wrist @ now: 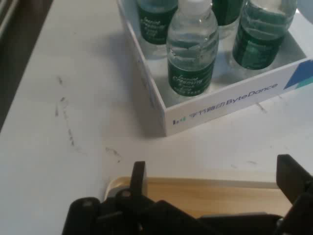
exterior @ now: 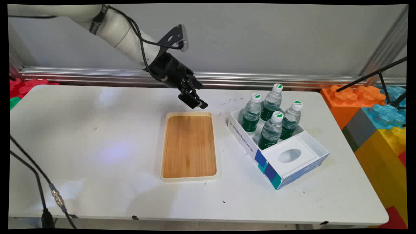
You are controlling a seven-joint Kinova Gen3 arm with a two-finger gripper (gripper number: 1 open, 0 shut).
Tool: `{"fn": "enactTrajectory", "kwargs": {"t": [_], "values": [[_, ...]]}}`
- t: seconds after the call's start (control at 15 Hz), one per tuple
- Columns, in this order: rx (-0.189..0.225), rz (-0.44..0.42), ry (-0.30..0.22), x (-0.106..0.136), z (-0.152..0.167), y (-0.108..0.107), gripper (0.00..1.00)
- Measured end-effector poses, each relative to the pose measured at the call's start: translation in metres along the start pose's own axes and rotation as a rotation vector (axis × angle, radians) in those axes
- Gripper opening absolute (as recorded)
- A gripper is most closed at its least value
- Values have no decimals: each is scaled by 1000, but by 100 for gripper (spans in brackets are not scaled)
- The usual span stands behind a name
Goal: Pick up the green bottle from the white box
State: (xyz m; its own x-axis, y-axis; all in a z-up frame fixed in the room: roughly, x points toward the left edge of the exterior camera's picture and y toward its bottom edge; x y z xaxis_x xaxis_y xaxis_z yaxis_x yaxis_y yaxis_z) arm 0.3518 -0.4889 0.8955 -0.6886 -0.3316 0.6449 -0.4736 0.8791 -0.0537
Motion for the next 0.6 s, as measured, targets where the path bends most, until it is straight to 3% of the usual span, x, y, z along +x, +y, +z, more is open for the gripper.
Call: {"fn": "enactTrajectory", "kwargs": {"t": [0.2, 0.6], "values": [[-75, 32, 45, -17, 20, -24, 100], [-200, 99, 152, -26, 60, -42, 100]]}}
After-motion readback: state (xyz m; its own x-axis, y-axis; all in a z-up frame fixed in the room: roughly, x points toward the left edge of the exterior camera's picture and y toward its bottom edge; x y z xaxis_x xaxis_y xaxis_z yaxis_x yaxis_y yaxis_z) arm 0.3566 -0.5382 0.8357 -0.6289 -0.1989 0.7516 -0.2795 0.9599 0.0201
